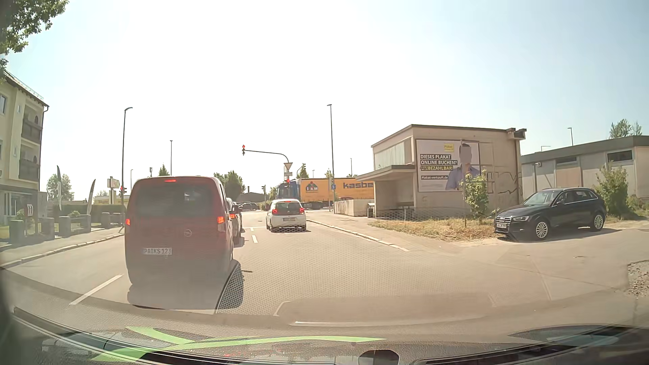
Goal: Follow the waypoints while adhering to traffic rules and regulations
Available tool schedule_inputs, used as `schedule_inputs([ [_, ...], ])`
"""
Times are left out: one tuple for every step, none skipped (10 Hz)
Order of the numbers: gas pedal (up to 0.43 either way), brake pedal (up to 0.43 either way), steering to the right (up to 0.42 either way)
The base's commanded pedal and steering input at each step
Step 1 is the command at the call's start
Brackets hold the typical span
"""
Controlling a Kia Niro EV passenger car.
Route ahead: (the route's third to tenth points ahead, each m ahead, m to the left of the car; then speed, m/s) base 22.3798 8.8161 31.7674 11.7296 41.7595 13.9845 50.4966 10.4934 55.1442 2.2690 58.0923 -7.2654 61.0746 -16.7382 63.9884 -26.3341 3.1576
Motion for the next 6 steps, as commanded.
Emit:
schedule_inputs([
  [0.020, 0.000, 0.023],
  [0.020, 0.000, 0.021],
  [0.020, 0.000, 0.019],
  [0.020, 0.000, 0.018],
  [0.020, 0.000, 0.018],
  [0.020, 0.000, 0.014],
])
